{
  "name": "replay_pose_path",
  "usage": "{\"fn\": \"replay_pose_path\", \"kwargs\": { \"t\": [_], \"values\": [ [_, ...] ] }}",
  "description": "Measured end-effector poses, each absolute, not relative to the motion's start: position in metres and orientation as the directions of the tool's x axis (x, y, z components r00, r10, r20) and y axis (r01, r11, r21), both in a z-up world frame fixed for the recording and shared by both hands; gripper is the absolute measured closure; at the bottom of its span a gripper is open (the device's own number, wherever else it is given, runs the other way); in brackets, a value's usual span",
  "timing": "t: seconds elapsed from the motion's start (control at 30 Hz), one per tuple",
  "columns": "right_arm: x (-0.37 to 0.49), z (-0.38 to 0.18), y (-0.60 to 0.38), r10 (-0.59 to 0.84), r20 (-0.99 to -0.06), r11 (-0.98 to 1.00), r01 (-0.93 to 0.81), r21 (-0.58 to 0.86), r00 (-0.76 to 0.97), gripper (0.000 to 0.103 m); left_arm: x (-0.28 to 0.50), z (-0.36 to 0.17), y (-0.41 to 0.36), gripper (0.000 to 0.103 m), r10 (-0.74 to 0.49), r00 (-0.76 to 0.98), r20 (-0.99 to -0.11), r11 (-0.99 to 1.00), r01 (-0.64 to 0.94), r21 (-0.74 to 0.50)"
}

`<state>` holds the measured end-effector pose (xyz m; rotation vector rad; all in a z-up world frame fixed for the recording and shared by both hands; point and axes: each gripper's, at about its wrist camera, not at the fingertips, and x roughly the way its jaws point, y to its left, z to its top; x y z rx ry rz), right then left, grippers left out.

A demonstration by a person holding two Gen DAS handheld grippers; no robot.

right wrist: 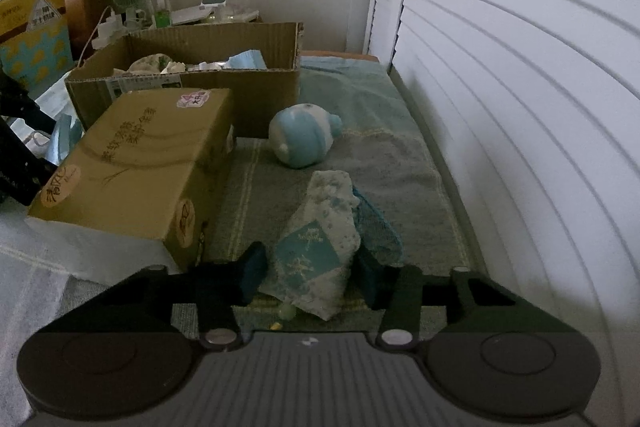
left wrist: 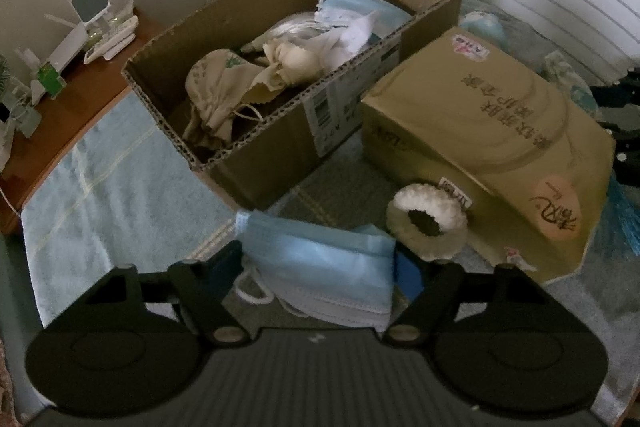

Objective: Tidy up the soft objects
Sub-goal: 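Grasp the blue face mask with the left tool while the right tool approaches the pouch, then grasp the white-blue patterned pouch with the right tool while the left tool holds the mask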

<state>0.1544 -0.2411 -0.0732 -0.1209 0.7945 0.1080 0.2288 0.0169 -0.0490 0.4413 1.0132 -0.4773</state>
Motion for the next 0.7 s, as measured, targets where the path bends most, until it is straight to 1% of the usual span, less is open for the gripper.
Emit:
{"fn": "replay_pose_path", "kwargs": {
  "t": [0.07, 0.13, 0.23, 0.33, 0.4, 0.43, 0.5, 0.57, 0.7],
  "values": [
    [0.1552, -0.0729, -0.2416, 0.051, -0.72, 0.988, -0.139, -0.064, 0.692, 0.051, 0.2286, -0.0488, 0.017, 0.025, -0.172, 0.445, -0.879, 0.813, 0.568, 0.129],
    [0.1556, -0.0719, -0.2418, 0.049, -0.719, 0.989, -0.133, -0.061, 0.693, 0.048, 0.2285, -0.0487, 0.0171, 0.025, -0.173, 0.444, -0.879, 0.812, 0.57, 0.128],
    [0.1566, -0.0709, -0.2404, 0.046, -0.713, 0.989, -0.131, -0.065, 0.7, 0.04, 0.2287, -0.0487, 0.0176, 0.025, -0.174, 0.443, -0.879, 0.811, 0.571, 0.127],
    [0.1602, -0.0722, -0.2401, 0.046, -0.714, 0.99, -0.128, -0.062, 0.699, 0.04, 0.2287, -0.0484, 0.0174, 0.029, -0.179, 0.441, -0.88, 0.811, 0.572, 0.122],
    [0.1616, -0.0729, -0.2405, 0.041, -0.719, 0.99, -0.124, -0.063, 0.694, 0.042, 0.2279, -0.0476, 0.017, 0.031, -0.18, 0.442, -0.879, 0.81, 0.573, 0.122],
    [0.1617, -0.073, -0.2404, 0.037, -0.721, 0.99, -0.122, -0.065, 0.692, 0.048, 0.2275, -0.0475, 0.0166, 0.032, -0.18, 0.441, -0.879, 0.808, 0.576, 0.123],
    [0.1616, -0.0726, -0.2399, 0.03, -0.721, 0.99, -0.118, -0.073, 0.692, 0.052, 0.2268, -0.047, 0.0163, 0.036, -0.183, 0.442, -0.878, 0.808, 0.577, 0.122],
    [0.1613, -0.0717, -0.2399, 0.028, -0.72, 0.99, -0.119, -0.076, 0.693, 0.057, 0.226, -0.0459, 0.0166, 0.037, -0.189, 0.441, -0.877, 0.808, 0.578, 0.117],
    [0.1593, -0.0684, -0.2403, 0.027, -0.717, 0.99, -0.12, -0.079, 0.696, 0.06, 0.2239, -0.043, 0.0179, 0.043, -0.2, 0.441, -0.875, 0.808, 0.579, 0.106]
  ]
}}
